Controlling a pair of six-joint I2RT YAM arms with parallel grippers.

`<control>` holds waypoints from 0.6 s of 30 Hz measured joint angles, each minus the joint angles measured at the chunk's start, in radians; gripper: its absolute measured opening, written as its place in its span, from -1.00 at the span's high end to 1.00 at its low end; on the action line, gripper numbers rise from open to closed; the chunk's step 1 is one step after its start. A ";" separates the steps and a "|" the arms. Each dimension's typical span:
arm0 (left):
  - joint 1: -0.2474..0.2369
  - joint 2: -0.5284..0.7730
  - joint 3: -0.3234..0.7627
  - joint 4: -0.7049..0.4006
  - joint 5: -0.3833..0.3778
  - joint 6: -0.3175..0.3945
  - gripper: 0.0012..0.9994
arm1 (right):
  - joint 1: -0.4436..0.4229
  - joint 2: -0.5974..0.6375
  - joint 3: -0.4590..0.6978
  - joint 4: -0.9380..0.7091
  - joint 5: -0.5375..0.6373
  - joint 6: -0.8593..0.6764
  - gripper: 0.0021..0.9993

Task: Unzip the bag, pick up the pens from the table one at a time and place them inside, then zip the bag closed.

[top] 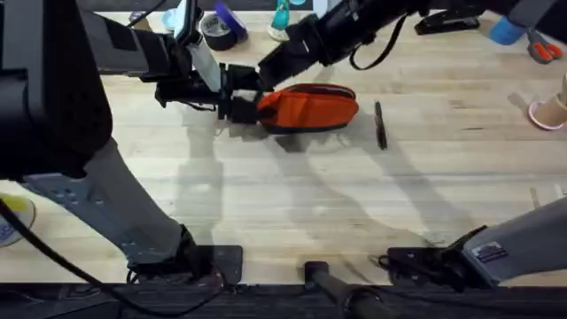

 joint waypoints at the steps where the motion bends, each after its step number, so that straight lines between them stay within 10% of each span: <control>1: 0.000 0.000 0.000 -0.007 -0.004 0.000 -0.47 | 0.000 0.000 0.012 -0.001 0.002 0.000 -0.99; 4: 0.000 0.000 0.000 -0.027 -0.018 -0.004 -0.97 | 0.000 0.000 0.039 0.000 0.005 0.000 -0.99; 18: 0.000 -0.201 0.058 -0.094 -0.170 -0.071 -0.99 | -0.083 0.000 0.110 -0.138 0.012 0.000 -0.99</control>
